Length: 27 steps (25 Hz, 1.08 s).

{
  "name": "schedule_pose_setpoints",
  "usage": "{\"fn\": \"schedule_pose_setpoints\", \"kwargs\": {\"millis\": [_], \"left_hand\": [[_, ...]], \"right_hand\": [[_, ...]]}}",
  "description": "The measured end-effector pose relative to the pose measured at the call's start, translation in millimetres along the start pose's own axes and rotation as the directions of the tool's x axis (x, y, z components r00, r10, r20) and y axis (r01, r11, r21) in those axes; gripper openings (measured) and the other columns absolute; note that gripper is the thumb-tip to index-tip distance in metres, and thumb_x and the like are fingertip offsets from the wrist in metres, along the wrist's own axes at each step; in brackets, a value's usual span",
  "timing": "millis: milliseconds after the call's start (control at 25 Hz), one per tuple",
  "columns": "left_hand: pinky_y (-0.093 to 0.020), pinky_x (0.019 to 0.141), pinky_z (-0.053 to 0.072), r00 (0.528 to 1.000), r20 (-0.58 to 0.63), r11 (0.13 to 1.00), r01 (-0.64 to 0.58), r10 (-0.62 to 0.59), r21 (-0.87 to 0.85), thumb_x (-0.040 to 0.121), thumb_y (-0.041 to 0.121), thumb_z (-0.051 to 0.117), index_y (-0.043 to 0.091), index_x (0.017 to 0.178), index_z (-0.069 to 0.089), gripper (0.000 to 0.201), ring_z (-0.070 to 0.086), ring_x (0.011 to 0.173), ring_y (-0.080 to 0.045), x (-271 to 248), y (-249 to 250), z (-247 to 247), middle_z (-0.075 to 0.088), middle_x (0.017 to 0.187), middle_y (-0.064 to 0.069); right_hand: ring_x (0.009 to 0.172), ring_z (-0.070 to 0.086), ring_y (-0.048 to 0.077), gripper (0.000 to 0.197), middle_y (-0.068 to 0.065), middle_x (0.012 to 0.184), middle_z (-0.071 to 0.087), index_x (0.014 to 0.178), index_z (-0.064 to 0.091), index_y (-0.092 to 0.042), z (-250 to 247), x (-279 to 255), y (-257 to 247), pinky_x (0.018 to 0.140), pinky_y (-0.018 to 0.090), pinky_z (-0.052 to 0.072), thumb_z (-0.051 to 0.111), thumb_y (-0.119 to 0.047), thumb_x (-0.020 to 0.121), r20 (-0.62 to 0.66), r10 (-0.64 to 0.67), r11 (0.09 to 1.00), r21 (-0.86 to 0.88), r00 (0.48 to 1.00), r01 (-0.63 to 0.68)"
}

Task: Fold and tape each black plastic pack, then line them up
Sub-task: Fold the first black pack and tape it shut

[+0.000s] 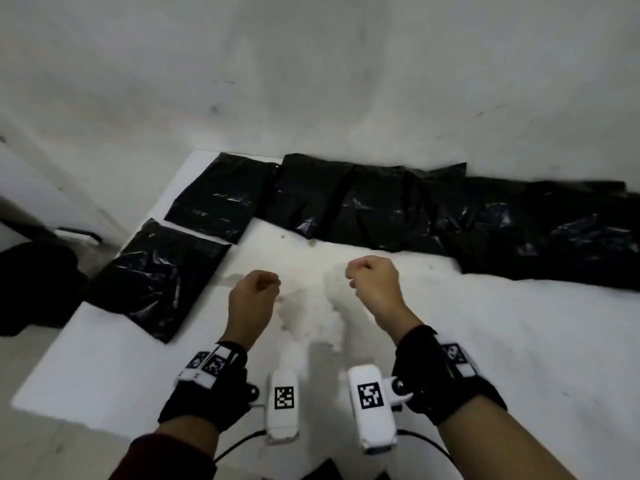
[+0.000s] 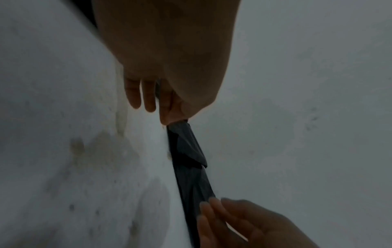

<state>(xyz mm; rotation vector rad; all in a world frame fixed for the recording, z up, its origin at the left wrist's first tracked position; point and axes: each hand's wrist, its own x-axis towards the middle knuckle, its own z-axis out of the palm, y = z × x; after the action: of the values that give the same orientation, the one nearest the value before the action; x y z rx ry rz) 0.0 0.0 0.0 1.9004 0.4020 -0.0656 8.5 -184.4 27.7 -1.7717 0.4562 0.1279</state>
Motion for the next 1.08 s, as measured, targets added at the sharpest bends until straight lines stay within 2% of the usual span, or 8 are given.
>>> {"fn": "schedule_pose_setpoints", "kwargs": {"millis": [120,240,440,600,680,840,960,1080], "left_hand": [[-0.035,0.09,0.041,0.973,-0.14,0.944,-0.133,0.182,0.302,0.077,-0.002,0.062,0.001,0.097,0.067,0.021,0.057,0.098,-0.031,39,-23,-57,0.064,0.101,-0.017],[-0.036,0.101,0.025,0.923,-0.276,0.868,-0.107,0.268,0.486,0.073,0.002,0.064,0.0,0.105,0.064,0.031,0.044,0.114,-0.038,69,-36,-106,0.054,0.119,-0.023],[-0.043,0.112,0.008,0.897,-0.441,0.842,0.203,0.045,0.499,0.081,0.033,0.066,0.001,0.14,0.031,0.075,0.014,0.137,-0.041,101,-47,-148,0.023,0.147,-0.026],[-0.049,0.109,0.018,0.875,-0.441,0.832,0.391,-0.202,0.393,0.075,0.061,0.061,0.007,0.144,0.021,0.096,0.028,0.133,-0.041,112,-42,-147,0.03,0.145,-0.023],[-0.05,0.108,0.019,0.856,-0.434,0.836,0.441,-0.282,0.327,0.072,0.064,0.062,0.01,0.143,0.022,0.098,0.033,0.13,-0.04,112,-34,-140,0.031,0.144,-0.021],[-0.049,0.106,0.03,0.889,-0.316,0.889,0.406,-0.331,0.211,0.074,0.059,0.063,0.005,0.139,0.024,0.093,0.036,0.127,-0.039,103,-19,-115,0.029,0.142,-0.019],[-0.043,0.102,0.039,0.942,-0.191,0.956,0.29,-0.277,0.042,0.08,0.042,0.066,0.004,0.133,0.031,0.074,0.043,0.121,-0.034,90,-12,-91,0.035,0.138,-0.017],[-0.038,0.091,0.048,0.974,-0.09,0.974,0.2,-0.209,-0.103,0.082,0.03,0.065,0.008,0.122,0.041,0.052,0.054,0.105,-0.025,78,-8,-70,0.051,0.122,-0.011]], "right_hand": [[0.071,0.057,0.021,0.014,0.006,0.077,0.063,0.072,0.063,-0.005,76,6,-9,0.062,0.03,0.045,0.054,-0.007,0.082,0.1,0.068,0.998,0.002,0.993,-0.069],[0.066,0.053,0.022,0.009,0.011,0.072,0.057,0.072,0.062,-0.004,142,10,-14,0.06,0.032,0.041,0.055,-0.007,0.078,0.196,0.126,0.992,-0.028,0.972,-0.122],[0.054,0.046,0.02,0.015,0.009,0.062,0.047,0.067,0.052,-0.004,201,11,-19,0.053,0.027,0.04,0.058,-0.003,0.08,0.335,0.233,0.966,0.028,0.913,-0.257],[0.047,0.042,0.014,0.032,0.005,0.059,0.045,0.057,0.048,-0.01,209,11,-18,0.047,0.021,0.037,0.064,-0.008,0.085,0.388,0.241,0.957,0.058,0.89,-0.284],[0.056,0.051,0.016,0.013,0.009,0.074,0.054,0.083,0.058,-0.002,203,9,-24,0.051,0.022,0.042,0.067,-0.012,0.085,0.372,0.221,0.959,0.084,0.902,-0.27],[0.06,0.057,0.015,0.027,0.011,0.076,0.058,0.108,0.058,0.011,173,14,-32,0.046,0.017,0.047,0.065,0.001,0.084,0.25,0.199,0.949,0.193,0.948,-0.25],[0.06,0.056,0.012,0.006,0.006,0.075,0.059,0.087,0.06,-0.002,139,17,-32,0.045,0.016,0.044,0.063,0.003,0.084,0.147,0.198,0.961,0.166,0.969,-0.222],[0.063,0.059,0.009,0.021,0.0,0.076,0.063,0.078,0.06,-0.014,105,20,-24,0.047,0.016,0.045,0.06,0.006,0.084,0.076,0.174,0.963,0.195,0.982,-0.185]]}}
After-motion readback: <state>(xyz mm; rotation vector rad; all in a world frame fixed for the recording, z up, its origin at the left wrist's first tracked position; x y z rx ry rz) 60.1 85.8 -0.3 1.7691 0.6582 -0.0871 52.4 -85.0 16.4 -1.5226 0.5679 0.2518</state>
